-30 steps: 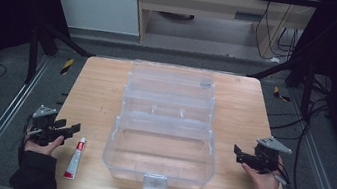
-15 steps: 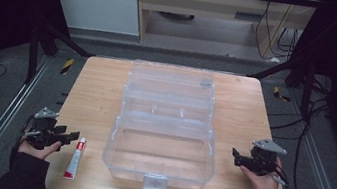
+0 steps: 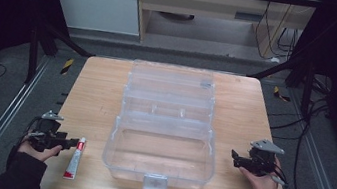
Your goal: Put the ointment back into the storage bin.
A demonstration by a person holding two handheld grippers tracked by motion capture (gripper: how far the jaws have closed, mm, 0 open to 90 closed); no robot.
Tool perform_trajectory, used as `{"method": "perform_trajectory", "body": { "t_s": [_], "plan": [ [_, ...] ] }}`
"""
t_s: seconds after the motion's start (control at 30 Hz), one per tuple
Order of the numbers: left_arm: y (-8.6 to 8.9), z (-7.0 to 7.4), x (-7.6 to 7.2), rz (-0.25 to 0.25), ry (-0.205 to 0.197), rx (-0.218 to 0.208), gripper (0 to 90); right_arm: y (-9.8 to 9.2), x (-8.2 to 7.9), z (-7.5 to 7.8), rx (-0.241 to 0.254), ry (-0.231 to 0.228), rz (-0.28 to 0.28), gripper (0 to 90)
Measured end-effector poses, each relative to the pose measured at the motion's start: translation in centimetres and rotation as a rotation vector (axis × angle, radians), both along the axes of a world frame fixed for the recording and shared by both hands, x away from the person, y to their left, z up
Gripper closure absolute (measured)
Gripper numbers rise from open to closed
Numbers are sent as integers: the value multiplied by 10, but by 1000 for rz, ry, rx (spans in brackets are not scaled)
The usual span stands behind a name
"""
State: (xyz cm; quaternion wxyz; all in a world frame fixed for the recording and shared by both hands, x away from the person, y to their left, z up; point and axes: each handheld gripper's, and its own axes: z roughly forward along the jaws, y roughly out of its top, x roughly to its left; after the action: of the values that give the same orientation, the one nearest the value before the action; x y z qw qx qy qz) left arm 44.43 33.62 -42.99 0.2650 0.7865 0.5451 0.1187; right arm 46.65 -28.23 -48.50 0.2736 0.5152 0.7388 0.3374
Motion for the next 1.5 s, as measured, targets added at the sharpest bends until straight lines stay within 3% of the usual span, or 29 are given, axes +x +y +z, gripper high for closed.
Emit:
{"method": "perform_trajectory", "body": {
  "t_s": [0.43,0.83,1.5],
  "plan": [
    [-11,-12,8,-28,103,49,470,3,1,-4,-27,37,30,136],
    [-17,-23,17,-30,169,73,496,5,2,-7,-50,56,51,149],
    [-24,-35,23,-54,215,105,631,6,3,-9,-61,87,78,165]
  ]
}}
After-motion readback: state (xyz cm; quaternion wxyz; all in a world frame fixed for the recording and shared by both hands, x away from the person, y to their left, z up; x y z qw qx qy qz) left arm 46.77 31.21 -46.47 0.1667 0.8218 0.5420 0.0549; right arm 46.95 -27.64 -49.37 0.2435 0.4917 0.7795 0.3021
